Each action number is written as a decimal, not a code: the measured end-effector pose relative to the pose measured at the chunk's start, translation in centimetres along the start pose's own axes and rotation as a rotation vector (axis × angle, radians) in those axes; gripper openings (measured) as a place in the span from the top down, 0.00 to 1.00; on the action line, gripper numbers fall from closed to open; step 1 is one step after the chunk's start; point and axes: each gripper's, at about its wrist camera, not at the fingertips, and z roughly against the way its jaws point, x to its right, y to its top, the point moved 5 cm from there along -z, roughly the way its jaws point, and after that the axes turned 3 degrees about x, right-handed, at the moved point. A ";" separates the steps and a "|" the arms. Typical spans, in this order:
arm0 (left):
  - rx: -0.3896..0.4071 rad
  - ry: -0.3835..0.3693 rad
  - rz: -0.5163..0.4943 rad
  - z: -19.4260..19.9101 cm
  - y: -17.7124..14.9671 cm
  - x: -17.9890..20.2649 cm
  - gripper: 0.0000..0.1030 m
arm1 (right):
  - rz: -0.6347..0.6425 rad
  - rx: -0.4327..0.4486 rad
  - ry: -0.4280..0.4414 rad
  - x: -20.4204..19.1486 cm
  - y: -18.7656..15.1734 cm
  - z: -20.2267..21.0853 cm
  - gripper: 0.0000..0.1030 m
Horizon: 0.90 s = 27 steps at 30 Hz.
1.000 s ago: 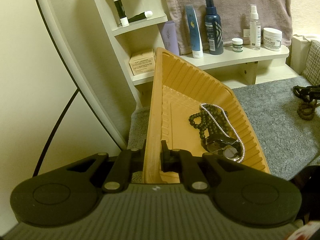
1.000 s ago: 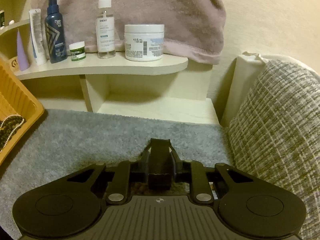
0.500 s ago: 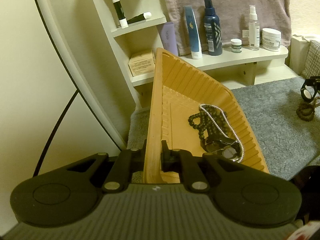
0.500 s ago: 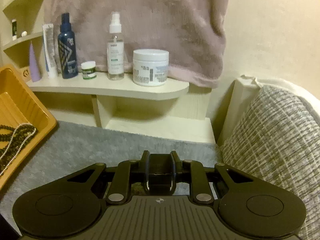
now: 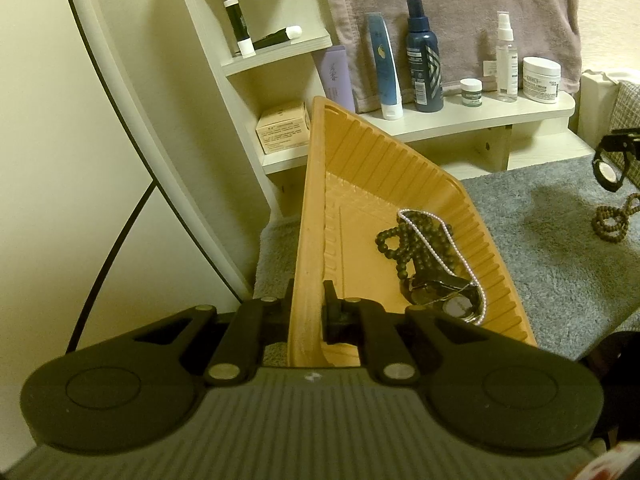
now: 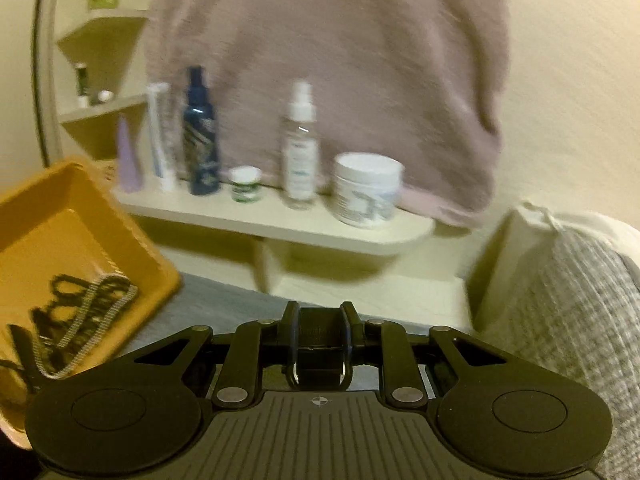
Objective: Organize jewelry
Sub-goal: 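Carry the black watch into the tray and open the right tool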
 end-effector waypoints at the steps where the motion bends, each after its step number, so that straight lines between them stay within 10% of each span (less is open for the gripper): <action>1: 0.000 0.000 0.000 0.0 0.0 0.0 0.92 | 0.007 0.002 0.021 -0.7 0.3 0.1 0.80; 16: 0.002 -0.006 0.003 0.0 -0.1 0.0 0.91 | 0.036 -0.050 0.428 -12.9 2.2 0.2 0.80; 27: 0.006 -0.008 0.006 0.0 -0.1 0.0 0.91 | 0.069 -0.125 0.573 -17.9 0.5 -0.7 0.80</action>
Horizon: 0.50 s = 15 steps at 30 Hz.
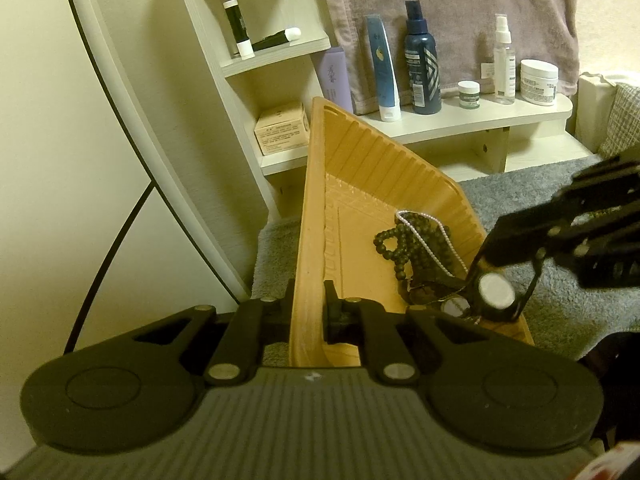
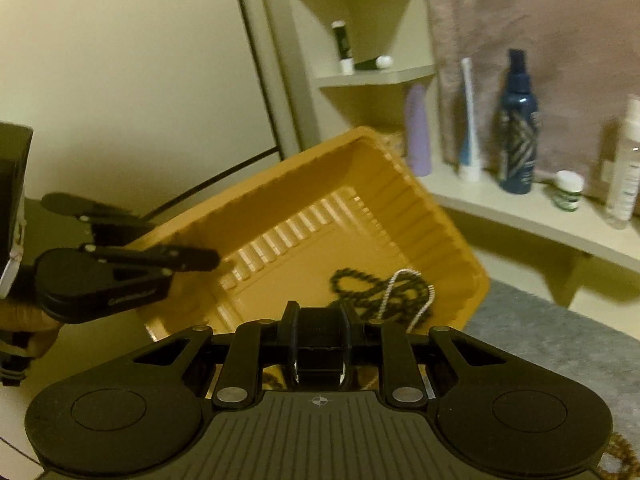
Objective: Organize jewelry
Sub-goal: 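Carry the black watch into the tray and open the right tool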
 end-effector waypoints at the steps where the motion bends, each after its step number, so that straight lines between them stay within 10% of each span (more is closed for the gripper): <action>1: 0.000 0.000 0.001 0.0 0.0 0.0 0.91 | 0.000 -0.005 0.008 -0.2 -0.1 -0.3 0.80; 15: 0.001 -0.005 0.005 0.1 0.0 0.0 0.91 | -0.041 -0.061 0.034 -0.2 -2.3 -2.5 0.73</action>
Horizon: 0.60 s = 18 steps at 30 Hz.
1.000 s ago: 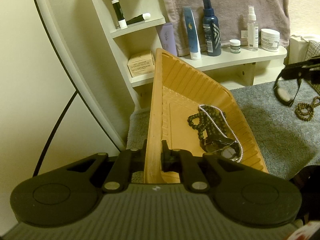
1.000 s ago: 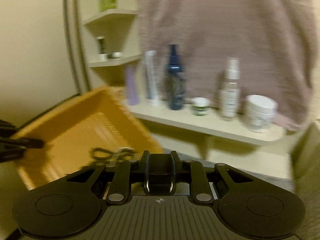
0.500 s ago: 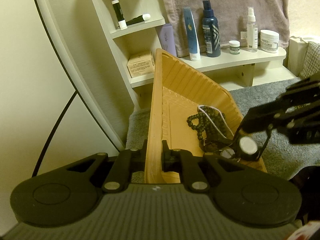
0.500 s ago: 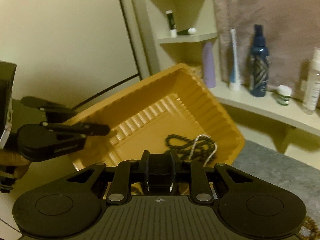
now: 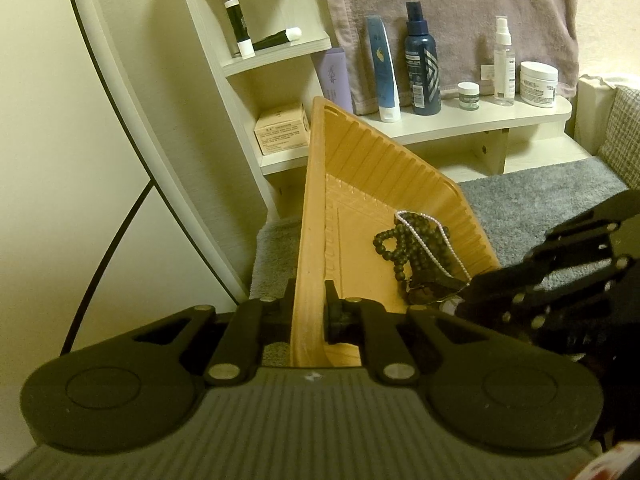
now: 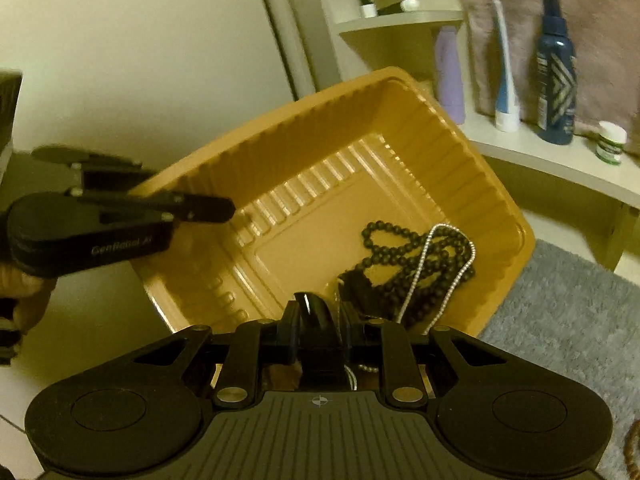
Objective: Organize jewelry
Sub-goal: 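Carry the black watch into the tray and open the right tool, then move the open right tool to the brown bead strand and grasp it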
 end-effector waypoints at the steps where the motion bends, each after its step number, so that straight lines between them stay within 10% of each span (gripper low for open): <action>1: 0.000 0.000 -0.001 0.0 0.0 0.0 0.91 | -0.007 0.014 -0.009 0.2 0.2 0.4 0.69; 18: 0.003 0.002 0.002 0.0 -0.1 0.0 0.91 | -0.255 0.163 -0.352 9.6 -4.7 10.5 0.51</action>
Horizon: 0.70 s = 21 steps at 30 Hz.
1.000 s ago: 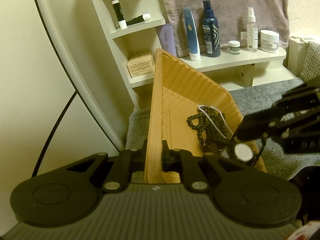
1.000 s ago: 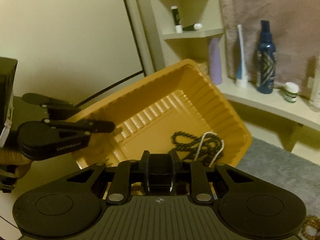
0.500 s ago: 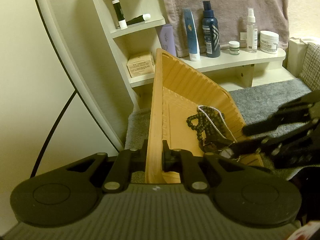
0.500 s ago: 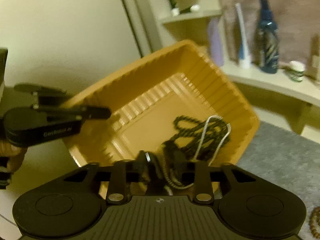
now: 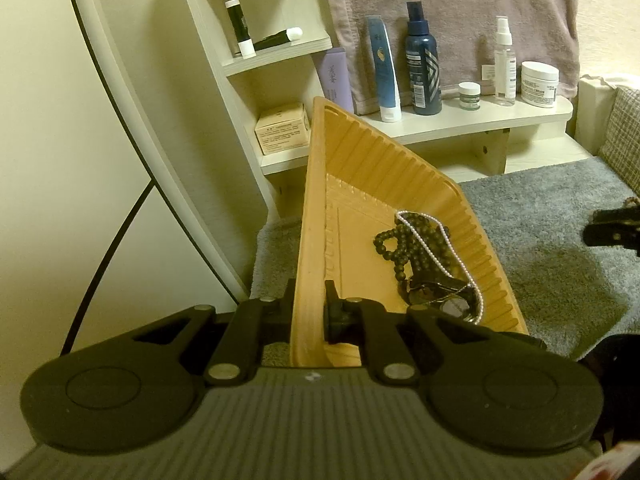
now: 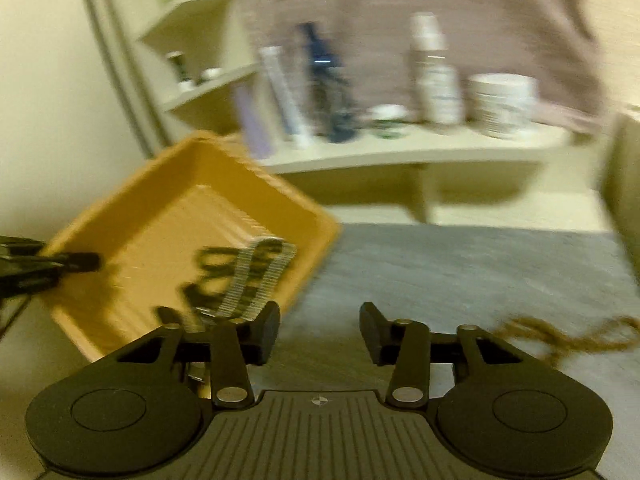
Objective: Organize jewelry
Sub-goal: 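Move the open right tool to the brown bead strand and grasp it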
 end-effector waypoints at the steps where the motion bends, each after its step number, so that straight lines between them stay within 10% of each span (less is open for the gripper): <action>1: 0.000 0.000 0.000 0.0 0.0 0.0 0.91 | -0.012 0.004 -0.031 0.9 -0.3 0.4 0.51; 9: 0.001 0.001 -0.003 -0.1 0.0 0.0 0.91 | -0.097 0.033 -0.283 7.4 -2.6 3.5 0.50; 21: 0.001 0.002 -0.006 -0.1 0.0 0.0 0.91 | -0.121 0.048 -0.315 10.1 -2.1 3.1 0.50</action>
